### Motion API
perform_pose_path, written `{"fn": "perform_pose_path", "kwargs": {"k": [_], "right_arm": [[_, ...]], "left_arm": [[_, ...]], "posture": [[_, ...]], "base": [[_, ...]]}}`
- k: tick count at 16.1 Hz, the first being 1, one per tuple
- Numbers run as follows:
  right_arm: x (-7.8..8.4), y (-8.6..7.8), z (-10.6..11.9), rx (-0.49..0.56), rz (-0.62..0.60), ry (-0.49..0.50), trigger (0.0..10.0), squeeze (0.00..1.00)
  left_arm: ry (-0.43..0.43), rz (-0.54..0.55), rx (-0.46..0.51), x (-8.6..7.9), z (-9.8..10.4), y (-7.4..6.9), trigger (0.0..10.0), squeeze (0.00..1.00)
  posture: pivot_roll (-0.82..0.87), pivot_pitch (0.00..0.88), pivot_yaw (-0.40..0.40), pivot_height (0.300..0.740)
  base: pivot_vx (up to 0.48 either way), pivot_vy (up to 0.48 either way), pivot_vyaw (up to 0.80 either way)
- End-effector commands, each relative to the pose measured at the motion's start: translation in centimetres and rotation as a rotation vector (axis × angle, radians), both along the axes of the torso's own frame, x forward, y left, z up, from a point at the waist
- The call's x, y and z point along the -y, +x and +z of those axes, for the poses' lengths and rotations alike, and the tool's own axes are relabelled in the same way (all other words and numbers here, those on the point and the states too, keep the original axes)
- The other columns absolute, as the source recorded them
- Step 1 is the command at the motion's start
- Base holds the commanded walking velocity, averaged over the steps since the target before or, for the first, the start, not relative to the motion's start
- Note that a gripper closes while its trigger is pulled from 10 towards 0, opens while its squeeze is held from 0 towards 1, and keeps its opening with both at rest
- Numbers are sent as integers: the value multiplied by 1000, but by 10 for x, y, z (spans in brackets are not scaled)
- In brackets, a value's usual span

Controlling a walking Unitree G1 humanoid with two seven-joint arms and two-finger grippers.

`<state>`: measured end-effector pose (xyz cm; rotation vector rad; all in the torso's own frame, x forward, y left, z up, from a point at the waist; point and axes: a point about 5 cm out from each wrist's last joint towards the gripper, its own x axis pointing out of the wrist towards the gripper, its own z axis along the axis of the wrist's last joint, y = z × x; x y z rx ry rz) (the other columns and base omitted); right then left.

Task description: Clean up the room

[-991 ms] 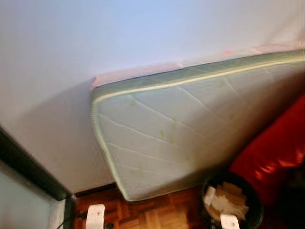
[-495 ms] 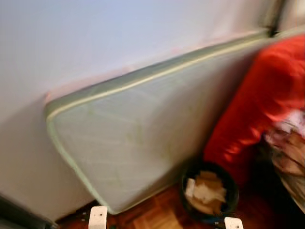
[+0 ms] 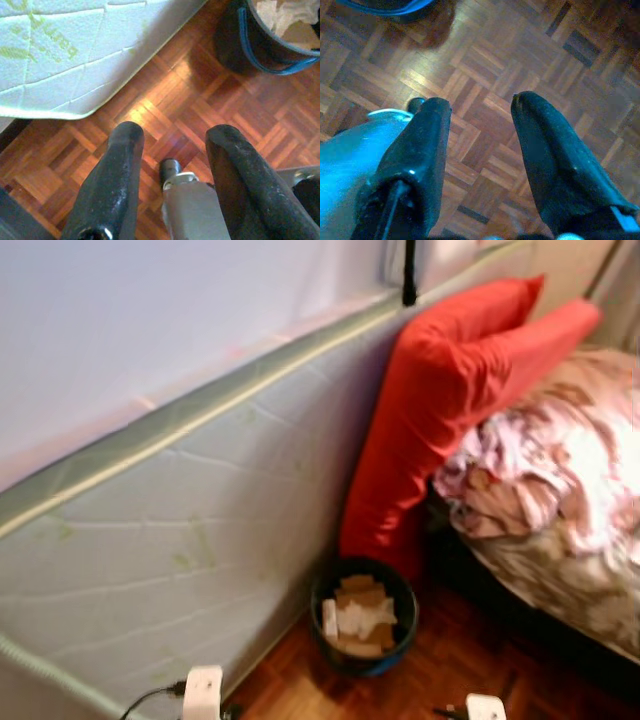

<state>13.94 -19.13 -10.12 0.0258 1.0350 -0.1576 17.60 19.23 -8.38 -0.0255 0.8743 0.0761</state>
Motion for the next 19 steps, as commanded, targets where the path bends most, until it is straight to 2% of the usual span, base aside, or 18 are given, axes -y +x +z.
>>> {"fn": "perform_pose_path", "kwargs": {"k": [1,10,18,19], "right_arm": [[-8,11,3,-13,70,183,10000,0],[-8,13,4,9,51,185,10000,0],[-8,13,4,7,53,184,10000,0],[-8,13,4,-2,65,182,10000,0]], "left_arm": [[1,62,-196,-64,-12,-72,10000,0],[5,58,-190,-64,-12,-71,10000,0],[2,51,-190,-64,-12,-70,10000,0],[2,50,-190,-63,-12,-70,10000,0]], "posture": [[-12,27,-12,740],[-11,38,-14,740],[-10,39,-15,740],[-13,37,-15,740]], "base": [[0,0,-800],[0,0,-74],[0,-309,0],[0,-334,-800]]}}
